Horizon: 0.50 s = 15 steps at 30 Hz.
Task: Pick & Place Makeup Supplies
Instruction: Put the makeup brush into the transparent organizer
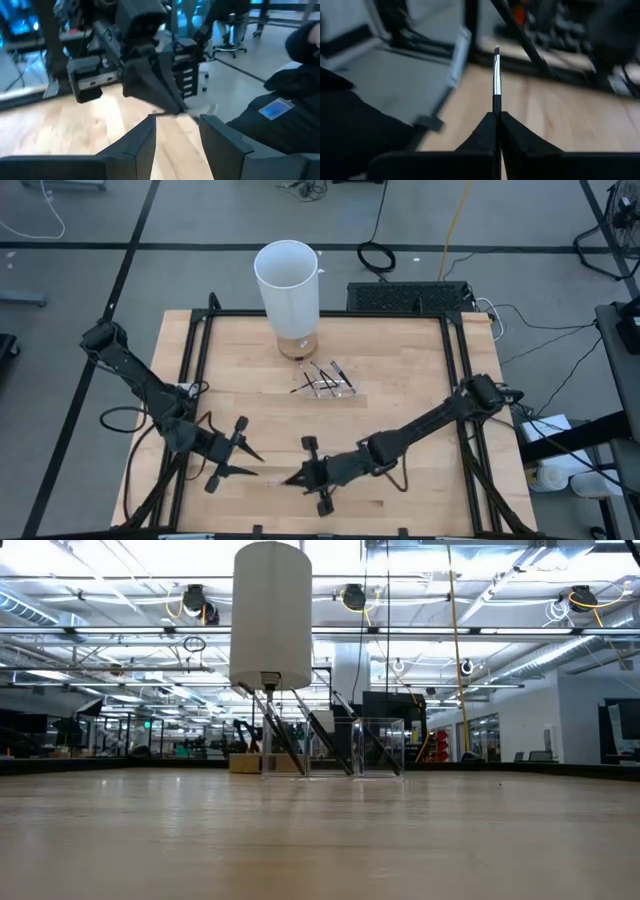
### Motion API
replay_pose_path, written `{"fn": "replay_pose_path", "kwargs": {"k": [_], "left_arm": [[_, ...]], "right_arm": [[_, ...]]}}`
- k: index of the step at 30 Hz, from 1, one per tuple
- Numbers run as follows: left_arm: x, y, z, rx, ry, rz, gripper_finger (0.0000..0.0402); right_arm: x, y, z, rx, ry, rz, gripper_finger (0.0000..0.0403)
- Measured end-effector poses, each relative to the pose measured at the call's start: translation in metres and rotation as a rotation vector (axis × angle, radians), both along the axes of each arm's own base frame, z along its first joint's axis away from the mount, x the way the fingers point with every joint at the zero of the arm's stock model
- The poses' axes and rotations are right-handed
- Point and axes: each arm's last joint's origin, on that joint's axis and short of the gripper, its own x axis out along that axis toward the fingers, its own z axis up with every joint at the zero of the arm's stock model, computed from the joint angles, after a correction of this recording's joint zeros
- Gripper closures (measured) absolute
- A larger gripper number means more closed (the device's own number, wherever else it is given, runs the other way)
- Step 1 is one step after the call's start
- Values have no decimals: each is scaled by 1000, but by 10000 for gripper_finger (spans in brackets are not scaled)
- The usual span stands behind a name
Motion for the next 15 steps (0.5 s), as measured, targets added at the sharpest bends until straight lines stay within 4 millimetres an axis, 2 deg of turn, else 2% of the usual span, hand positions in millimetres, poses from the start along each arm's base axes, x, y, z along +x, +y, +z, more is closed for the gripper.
{"fn": "replay_pose_path", "kwargs": {"k": [8, 11, 15], "left_arm": [[4, -19, 1, 52, -154, -62, 243], [11, -23, 0, 59, -213, -50, 243], [18, -27, 0, 38, -294, -37, 243]], "right_arm": [[-22, 30, 45, -108, -318, 142, 403], [-24, 32, 47, -152, -422, 151, 403], [-19, 15, 37, -110, -468, 100, 403]]}}
